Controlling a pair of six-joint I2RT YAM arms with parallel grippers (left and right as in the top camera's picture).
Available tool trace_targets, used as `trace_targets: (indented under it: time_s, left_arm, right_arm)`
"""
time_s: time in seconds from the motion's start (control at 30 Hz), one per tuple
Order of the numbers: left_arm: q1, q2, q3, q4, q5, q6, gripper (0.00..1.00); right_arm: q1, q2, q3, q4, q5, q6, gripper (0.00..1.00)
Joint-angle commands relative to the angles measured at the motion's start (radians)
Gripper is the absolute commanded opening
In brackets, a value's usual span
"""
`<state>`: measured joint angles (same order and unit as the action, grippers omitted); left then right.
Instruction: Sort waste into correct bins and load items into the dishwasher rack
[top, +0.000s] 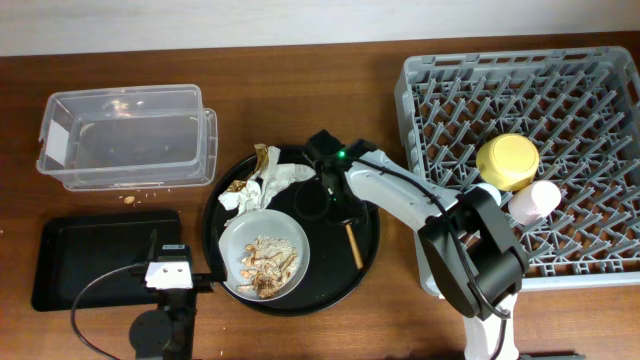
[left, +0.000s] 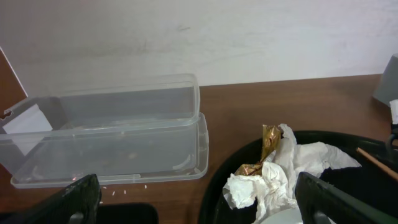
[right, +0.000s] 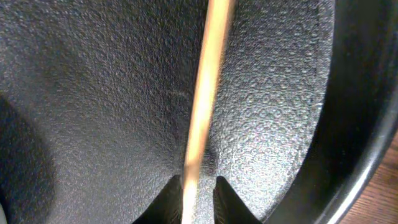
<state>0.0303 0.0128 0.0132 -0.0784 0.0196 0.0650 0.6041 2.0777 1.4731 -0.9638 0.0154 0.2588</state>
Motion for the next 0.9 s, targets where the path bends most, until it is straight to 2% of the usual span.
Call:
trace_targets:
  time_s: [0.0, 0.27, 0.5, 0.53, 0.57, 0.6, 0.7, 0.87]
  left_arm:
    - [-0.004, -0.006, -0.005, -0.002, 0.011, 0.019, 0.99]
    - [-0.004, -0.006, -0.005, -0.002, 0.011, 0.019, 0.99]
    - [-0.004, -0.006, -0.005, -0.002, 0.011, 0.019, 0.99]
    - [-0.004, -0.006, -0.005, -0.002, 0.011, 0.019, 0.99]
    - [-0.004, -0.006, -0.005, -0.002, 0.011, 0.019, 0.99]
    - [-0.004, -0.006, -0.005, -0.002, 0.011, 0.019, 0.99]
    - [-0.004, -0.006, -0.005, -0.002, 0.011, 0.019, 0.99]
    - [-0.004, -0.006, -0.005, -0.002, 0.011, 0.019, 0.99]
  right_arm:
    - [0.005, 0.012, -0.011, 0.0, 0.023, 0.019, 0.2]
    - [0.005, 0.013, -0.017, 0.013, 0.021, 0.039, 0.2]
    - [0.018, 0.013, -0.069, 0.106, 0.016, 0.062, 0.19]
    - [0.018, 0.013, -0.07, 0.107, 0.019, 0.067, 0.18]
    - [0.018, 0.013, -0.069, 0.108, 0.019, 0.093, 0.07]
    - [0.018, 0.011, -0.068, 0.107, 0.019, 0.103, 0.04]
    - [0.018, 0.004, -0.042, 0.075, 0.019, 0.117, 0.04]
    - [0.01, -0.025, 0.117, -0.092, 0.024, 0.117, 0.04]
